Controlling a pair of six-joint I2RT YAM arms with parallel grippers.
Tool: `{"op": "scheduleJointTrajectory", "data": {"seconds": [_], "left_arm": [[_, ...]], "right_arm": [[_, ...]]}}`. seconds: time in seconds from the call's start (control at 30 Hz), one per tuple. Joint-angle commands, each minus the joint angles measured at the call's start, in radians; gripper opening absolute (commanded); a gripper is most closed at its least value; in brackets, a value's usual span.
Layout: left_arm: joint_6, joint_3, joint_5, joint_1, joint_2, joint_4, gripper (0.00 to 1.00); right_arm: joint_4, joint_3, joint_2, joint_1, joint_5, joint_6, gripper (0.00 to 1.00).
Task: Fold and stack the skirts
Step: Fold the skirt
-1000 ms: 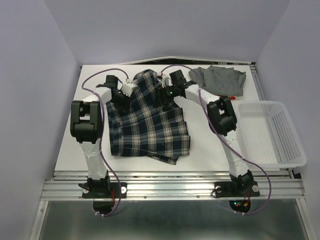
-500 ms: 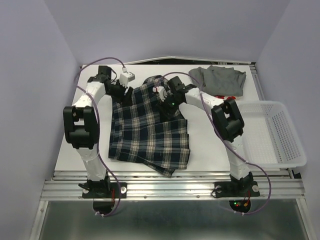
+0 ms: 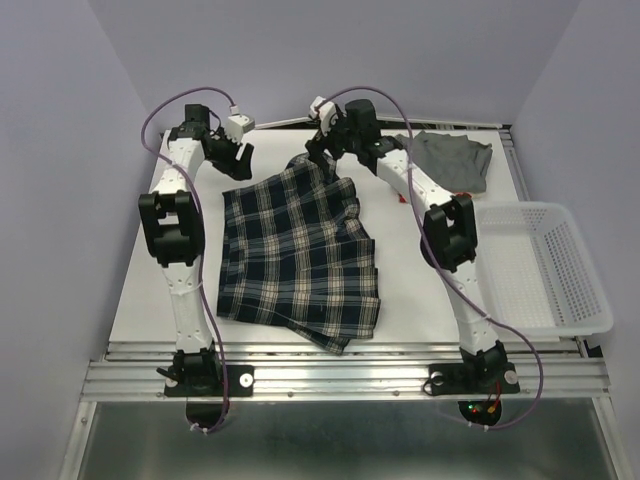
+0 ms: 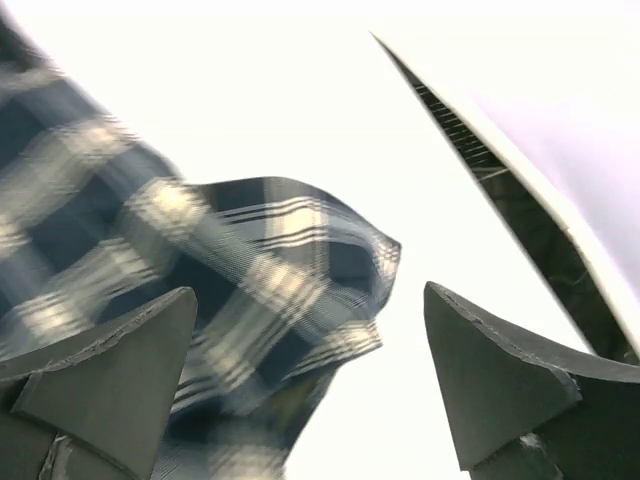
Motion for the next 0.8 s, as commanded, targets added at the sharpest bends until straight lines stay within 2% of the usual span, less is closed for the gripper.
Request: {"op": "scheduleJointTrajectory", "data": {"seconds": [0.0, 0.13, 0.3, 0.33, 0.43, 0.53, 0.6, 0.63, 0.7, 0.77], "left_arm": [[0.019, 0.047, 0.012, -0.002, 0.014, -0.037, 0.79], [0.006, 0.001, 0.004, 0.004, 0.023, 0.003, 0.79], [-0.007, -0.031, -0.051, 0.009, 0.054, 0.015, 0.79], [-0.011, -0.039, -0.062, 0.01, 0.055, 0.026, 0.79], [0.012, -0.044, -0.074, 0.013, 0.077, 0.006, 0.79], [0.05, -0.034, -0.054, 0.015, 0.09, -0.055, 0.73], [0.073, -0.051, -0.051, 0.017, 0.095, -0.069, 0.67], [0.073, -0.062, -0.053, 0.02, 0.093, -0.068, 0.64], [0.068, -0.085, -0.053, 0.023, 0.095, -0.066, 0.49], [0.062, -0.093, -0.053, 0.027, 0.1, -0.057, 0.38]], "right_arm": [[0.21, 0.031, 0.124, 0.004, 0.011, -0.099, 1.0], [0.3, 0.025, 0.195, 0.004, -0.042, -0.17, 1.0], [0.308, 0.03, 0.268, 0.004, -0.085, -0.265, 0.97], [0.308, 0.03, 0.276, 0.004, -0.077, -0.271, 0.87], [0.308, 0.007, 0.275, 0.004, -0.066, -0.314, 0.68], [0.308, -0.032, 0.246, -0.005, -0.068, -0.326, 0.58], [0.332, -0.05, 0.229, -0.005, -0.072, -0.345, 0.55], [0.343, -0.053, 0.221, -0.005, -0.068, -0.351, 0.51], [0.351, -0.049, 0.221, -0.005, -0.059, -0.356, 0.4], [0.366, -0.035, 0.223, -0.005, -0.037, -0.356, 0.17]]}}
